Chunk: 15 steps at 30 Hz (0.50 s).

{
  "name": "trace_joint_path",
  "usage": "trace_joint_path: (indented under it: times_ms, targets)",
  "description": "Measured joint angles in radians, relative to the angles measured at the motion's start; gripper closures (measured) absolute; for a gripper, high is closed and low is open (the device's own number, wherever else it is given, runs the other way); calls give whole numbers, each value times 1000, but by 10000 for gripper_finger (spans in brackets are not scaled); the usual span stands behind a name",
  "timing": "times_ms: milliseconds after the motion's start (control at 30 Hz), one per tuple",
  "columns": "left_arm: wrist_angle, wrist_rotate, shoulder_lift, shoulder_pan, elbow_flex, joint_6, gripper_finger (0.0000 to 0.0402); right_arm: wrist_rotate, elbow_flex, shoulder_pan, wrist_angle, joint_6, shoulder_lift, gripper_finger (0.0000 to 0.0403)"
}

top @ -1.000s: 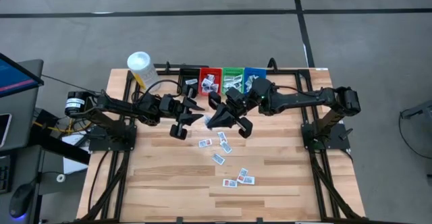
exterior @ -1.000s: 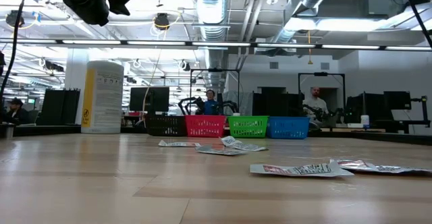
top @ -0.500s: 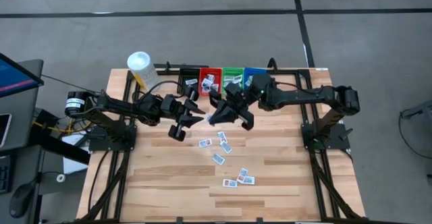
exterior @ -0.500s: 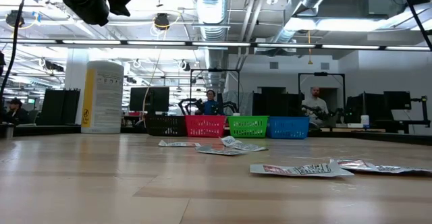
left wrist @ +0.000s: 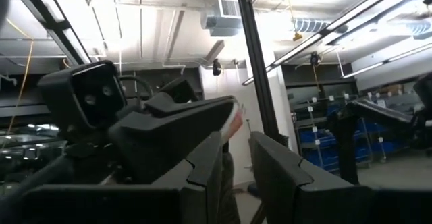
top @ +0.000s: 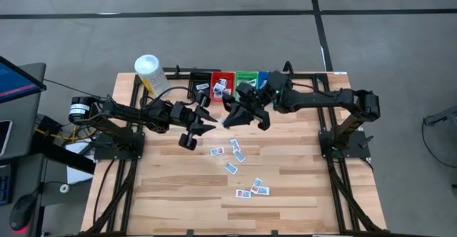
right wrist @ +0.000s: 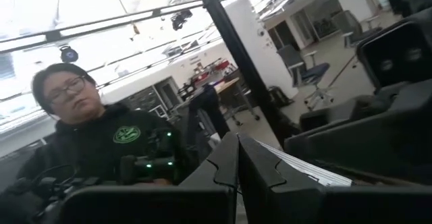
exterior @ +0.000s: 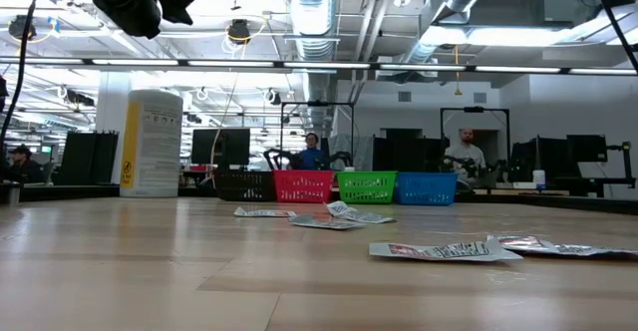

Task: Pick & Place First Aid Supplies
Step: Put the ointment pack into the black bin

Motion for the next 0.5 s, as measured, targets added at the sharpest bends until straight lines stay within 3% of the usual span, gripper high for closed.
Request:
trace_joint_path:
  times_ms: [500]
  targets:
    - [-146,-2,0,0,0,117,321,2,-1,11,-33,56,11,403]
